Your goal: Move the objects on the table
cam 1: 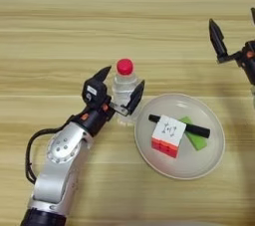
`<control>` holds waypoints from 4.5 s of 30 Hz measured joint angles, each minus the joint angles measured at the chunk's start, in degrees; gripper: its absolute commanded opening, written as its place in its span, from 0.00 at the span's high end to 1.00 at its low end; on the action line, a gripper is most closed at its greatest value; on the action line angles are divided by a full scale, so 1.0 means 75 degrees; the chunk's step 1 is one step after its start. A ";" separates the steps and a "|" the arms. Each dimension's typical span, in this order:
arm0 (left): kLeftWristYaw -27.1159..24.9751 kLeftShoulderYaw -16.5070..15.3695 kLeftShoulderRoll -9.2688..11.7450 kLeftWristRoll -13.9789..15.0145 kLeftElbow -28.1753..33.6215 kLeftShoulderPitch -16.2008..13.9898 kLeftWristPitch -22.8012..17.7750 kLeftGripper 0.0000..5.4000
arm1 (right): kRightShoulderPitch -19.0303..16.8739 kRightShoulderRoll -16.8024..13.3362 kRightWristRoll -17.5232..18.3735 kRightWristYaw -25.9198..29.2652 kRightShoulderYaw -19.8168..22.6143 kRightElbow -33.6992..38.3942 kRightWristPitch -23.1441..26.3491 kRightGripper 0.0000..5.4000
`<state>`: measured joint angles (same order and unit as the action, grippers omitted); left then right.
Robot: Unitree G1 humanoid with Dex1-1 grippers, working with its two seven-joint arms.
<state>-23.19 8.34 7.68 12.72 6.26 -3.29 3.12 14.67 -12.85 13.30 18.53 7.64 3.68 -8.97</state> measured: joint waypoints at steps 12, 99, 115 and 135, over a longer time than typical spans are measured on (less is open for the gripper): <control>-0.0077 -0.0001 -0.0001 -0.0137 -0.0210 0.0001 0.0001 0.00 | 0.0002 0.0001 -0.0009 -0.0080 -0.0001 0.0003 -0.0024 0.01; -0.1972 -0.0928 0.1534 0.1657 0.1479 0.2183 -0.2689 0.42 | -0.0660 -0.2243 0.1367 0.4591 -0.1684 0.1336 0.2471 0.00; -0.2126 -0.0679 0.1520 0.1708 0.1748 0.2216 -0.2851 0.42 | -0.0187 -0.1678 0.1279 0.4234 -0.2070 0.1189 0.2679 0.00; -0.2171 -0.0466 0.1491 0.1713 0.1940 0.2134 -0.2864 0.42 | 0.0260 -0.1080 0.0960 0.4061 -0.2616 0.0966 0.2797 0.00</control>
<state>-39.47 4.85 18.86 25.57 20.81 12.72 -18.36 16.62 -20.95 20.51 48.98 -11.98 10.92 12.01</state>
